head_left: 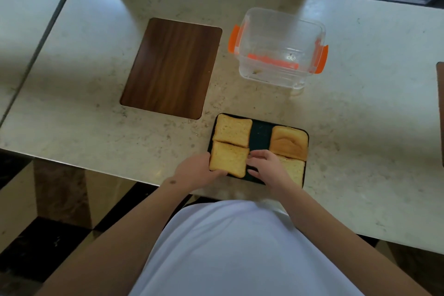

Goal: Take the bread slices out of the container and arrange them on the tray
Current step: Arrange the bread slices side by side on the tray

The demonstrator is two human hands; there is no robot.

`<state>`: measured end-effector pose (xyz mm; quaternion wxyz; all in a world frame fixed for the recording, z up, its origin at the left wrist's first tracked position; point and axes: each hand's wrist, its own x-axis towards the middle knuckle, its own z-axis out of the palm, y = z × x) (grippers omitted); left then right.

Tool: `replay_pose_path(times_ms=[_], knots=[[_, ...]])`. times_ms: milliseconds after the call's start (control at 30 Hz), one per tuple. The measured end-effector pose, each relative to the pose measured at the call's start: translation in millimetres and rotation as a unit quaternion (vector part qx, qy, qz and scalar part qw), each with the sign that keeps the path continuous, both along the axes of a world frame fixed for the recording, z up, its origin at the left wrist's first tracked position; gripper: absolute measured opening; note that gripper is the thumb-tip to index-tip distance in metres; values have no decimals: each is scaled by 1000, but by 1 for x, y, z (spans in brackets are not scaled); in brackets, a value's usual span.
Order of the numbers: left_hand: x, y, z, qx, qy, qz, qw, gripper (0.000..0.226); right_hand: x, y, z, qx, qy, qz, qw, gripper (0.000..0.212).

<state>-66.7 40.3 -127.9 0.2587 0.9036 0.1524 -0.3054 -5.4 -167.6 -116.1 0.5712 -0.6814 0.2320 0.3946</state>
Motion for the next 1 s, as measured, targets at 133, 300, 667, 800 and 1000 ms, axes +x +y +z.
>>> replay_pose_path(times_ms=[133,300,667,800,1000], knots=[[0,5,-2,50,-29,-12,998,53,-8,-5,3,-16,-47,34,998,51],[-2,8,-5,46,-52,8,998,44,-17,-3,-4,-142,-132,211,958,43],[-5,4,-6,59,-88,34,994,51,-20,7,-11,-177,-148,280,932,36],[-7,1,-5,48,-188,-34,980,75,-16,7,-9,-166,-131,227,951,46],[1,-12,-3,30,-180,-67,981,86,-6,13,-2,-138,-103,205,964,57]])
